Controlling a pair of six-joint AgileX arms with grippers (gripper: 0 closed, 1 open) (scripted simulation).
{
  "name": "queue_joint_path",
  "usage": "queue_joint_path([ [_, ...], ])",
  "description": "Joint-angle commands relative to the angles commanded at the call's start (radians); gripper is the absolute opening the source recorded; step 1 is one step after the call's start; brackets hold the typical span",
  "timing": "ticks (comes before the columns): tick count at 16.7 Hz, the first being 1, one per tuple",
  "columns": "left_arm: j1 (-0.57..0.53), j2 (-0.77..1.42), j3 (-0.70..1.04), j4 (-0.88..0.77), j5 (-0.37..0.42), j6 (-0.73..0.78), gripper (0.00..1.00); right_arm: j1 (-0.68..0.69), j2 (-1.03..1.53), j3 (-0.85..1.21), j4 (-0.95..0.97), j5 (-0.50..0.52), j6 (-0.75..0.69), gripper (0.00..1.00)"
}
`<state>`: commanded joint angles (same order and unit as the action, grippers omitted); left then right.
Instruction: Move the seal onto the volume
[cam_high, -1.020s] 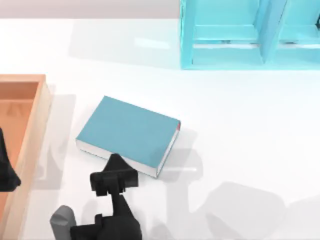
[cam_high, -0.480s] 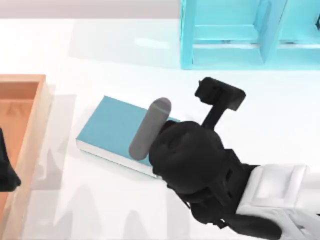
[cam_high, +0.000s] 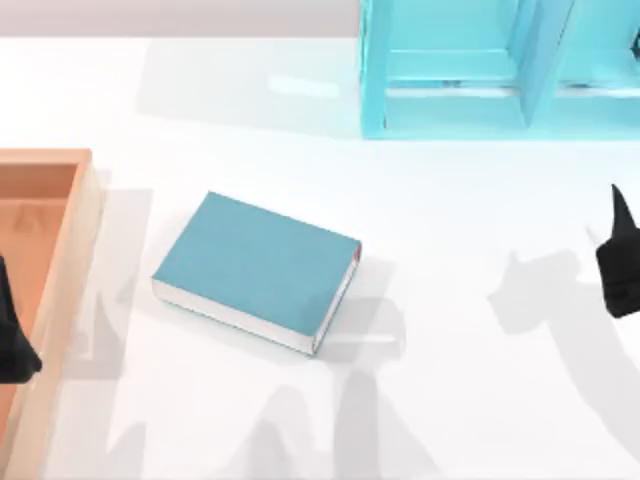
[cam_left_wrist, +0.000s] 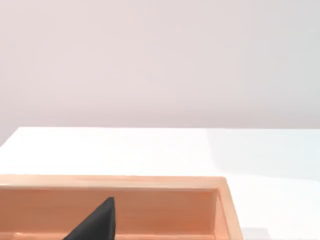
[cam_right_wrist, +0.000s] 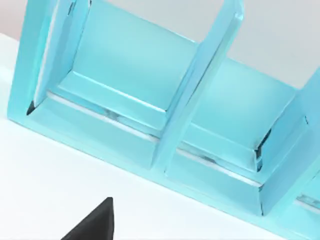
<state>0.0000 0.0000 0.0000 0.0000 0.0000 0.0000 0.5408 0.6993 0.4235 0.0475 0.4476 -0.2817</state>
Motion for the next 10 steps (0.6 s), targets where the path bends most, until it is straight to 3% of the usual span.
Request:
queue_joint_path([
  [6,0.0,0.0,0.0,0.0,0.0,0.0,1.0,-0.387,-0.531,-0.306,-0.038,-0.321,0.202,1.0],
  [10,0.0,0.0,0.0,0.0,0.0,0.0,1.0,-0.527,-0.685,-0.413,-0.047,-0.436,0.275,1.0],
])
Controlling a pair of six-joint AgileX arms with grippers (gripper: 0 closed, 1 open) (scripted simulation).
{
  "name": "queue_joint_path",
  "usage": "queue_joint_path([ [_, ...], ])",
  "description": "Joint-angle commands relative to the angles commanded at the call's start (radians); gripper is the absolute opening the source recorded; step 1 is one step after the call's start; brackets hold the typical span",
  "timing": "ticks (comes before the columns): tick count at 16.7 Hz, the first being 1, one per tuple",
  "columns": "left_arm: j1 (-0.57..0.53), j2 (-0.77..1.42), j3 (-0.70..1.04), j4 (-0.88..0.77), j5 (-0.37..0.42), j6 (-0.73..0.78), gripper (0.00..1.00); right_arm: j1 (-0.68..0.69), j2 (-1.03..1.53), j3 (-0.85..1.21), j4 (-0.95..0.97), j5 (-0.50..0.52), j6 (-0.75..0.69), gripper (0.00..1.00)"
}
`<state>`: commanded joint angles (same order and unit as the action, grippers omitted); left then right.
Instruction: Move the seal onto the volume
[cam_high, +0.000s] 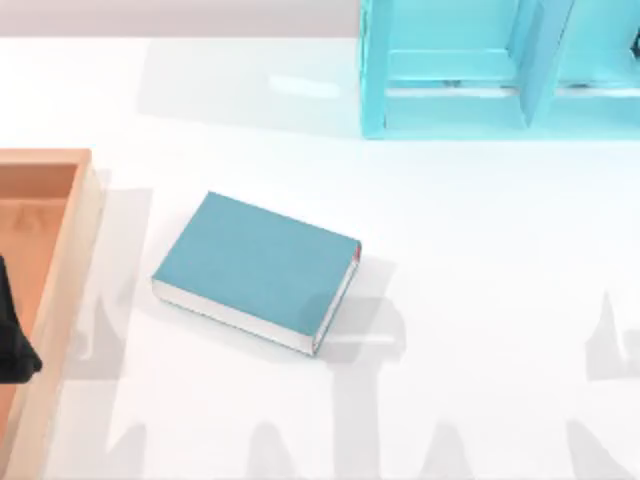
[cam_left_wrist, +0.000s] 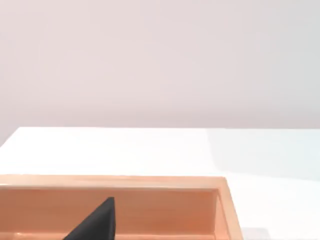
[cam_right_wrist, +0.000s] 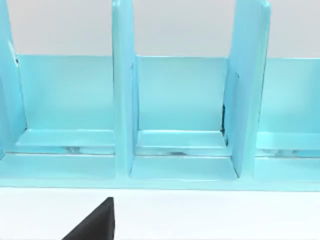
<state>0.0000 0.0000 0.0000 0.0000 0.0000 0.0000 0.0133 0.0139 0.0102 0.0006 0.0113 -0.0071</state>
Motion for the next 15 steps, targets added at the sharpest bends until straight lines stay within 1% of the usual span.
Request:
queue_joint_path([
  [7,0.0,0.0,0.0,0.0,0.0,0.0,1.0,-0.013,-0.014,-0.01,-0.001,-0.011,0.007,1.0],
  [9,0.006,0.031,0.031,-0.029,0.0,0.006,1.0,-0.013,-0.014,-0.01,-0.001,-0.011,0.007,1.0],
  [12,0.026,0.158,0.152,-0.136,0.0,0.029,1.0,-0.013,-0.014,-0.01,-0.001,-0.011,0.007,1.0],
  [15,0.058,0.375,0.35,-0.301,0.0,0.064,1.0,-0.013,-0.014,-0.01,-0.001,-0.011,0.007,1.0],
])
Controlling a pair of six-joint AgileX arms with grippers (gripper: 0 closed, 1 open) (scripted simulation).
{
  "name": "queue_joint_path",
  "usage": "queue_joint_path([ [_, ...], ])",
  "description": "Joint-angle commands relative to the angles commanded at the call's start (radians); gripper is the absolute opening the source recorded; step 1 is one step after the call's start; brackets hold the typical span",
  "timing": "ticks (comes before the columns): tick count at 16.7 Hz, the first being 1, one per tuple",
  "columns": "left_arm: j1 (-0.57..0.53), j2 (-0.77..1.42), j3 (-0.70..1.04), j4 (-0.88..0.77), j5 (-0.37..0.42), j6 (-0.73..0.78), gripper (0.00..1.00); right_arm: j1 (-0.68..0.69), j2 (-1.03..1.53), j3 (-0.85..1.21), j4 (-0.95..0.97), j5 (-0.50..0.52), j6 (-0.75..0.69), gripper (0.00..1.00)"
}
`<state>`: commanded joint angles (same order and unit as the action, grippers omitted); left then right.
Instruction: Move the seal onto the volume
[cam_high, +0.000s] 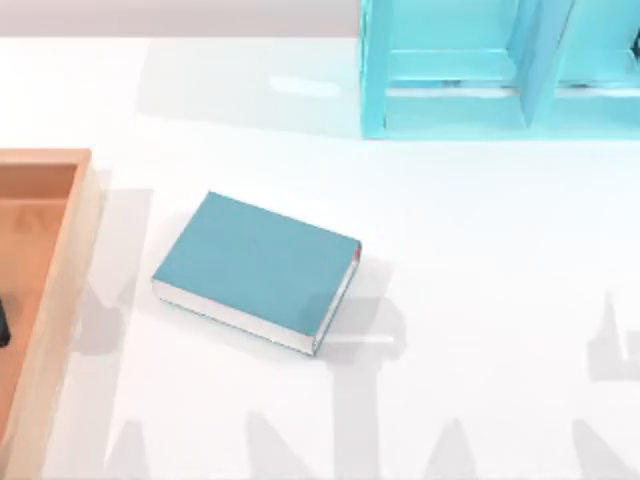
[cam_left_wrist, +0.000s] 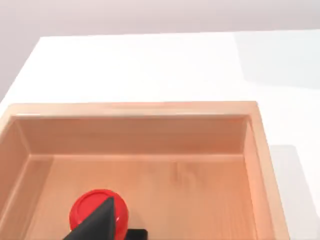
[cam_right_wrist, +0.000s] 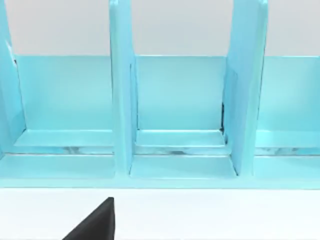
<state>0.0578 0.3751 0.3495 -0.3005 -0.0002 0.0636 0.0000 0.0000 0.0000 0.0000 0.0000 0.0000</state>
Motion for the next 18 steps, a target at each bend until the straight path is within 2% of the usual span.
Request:
queue_joint_path([
  [12,0.156,1.145,1.003,-0.809,-0.001,0.171,1.0,0.0,0.0,0.0,0.0,0.0,0.0,1.0],
  [15,0.184,1.349,1.178,-0.95,-0.002,0.2,1.0,0.0,0.0,0.0,0.0,0.0,0.0,1.0],
  [18,0.2,1.465,1.277,-1.034,-0.002,0.218,1.0,0.0,0.0,0.0,0.0,0.0,0.0,1.0],
])
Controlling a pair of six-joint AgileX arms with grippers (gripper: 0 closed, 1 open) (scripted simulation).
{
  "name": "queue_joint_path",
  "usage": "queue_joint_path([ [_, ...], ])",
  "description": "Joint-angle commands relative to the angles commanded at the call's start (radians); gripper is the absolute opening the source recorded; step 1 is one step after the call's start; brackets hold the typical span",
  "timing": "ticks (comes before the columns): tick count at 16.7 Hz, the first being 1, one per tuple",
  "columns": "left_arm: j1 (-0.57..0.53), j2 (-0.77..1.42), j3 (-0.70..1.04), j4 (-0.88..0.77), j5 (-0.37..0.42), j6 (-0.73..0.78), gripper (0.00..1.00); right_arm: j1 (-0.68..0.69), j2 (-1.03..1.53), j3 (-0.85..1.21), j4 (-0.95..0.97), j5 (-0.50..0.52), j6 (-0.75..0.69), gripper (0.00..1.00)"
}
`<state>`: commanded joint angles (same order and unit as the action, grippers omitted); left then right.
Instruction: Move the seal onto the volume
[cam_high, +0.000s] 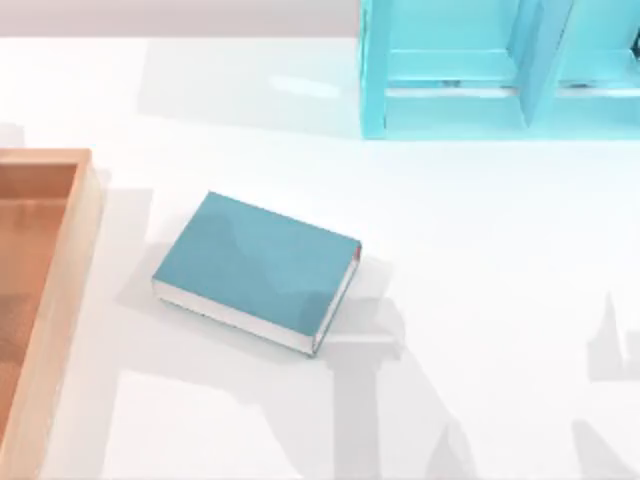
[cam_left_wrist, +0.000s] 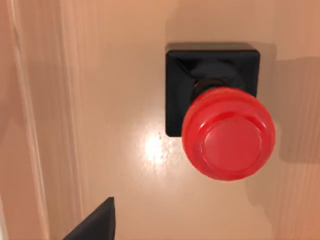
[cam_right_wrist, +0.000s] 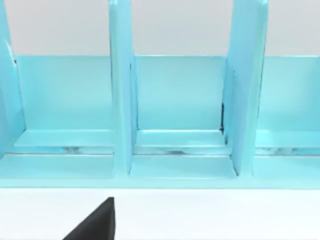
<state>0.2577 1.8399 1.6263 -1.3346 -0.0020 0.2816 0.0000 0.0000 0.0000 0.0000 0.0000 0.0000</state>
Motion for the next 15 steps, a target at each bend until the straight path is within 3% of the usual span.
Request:
queue_joint_path([
  [8,0.0,0.025,0.002,0.001,0.0,0.002,1.0,0.0,0.0,0.0,0.0,0.0,0.0,1.0],
  [15,0.006,0.074,-0.23,0.292,0.0,0.007,1.0,0.0,0.0,0.0,0.0,0.0,0.0,1.0],
])
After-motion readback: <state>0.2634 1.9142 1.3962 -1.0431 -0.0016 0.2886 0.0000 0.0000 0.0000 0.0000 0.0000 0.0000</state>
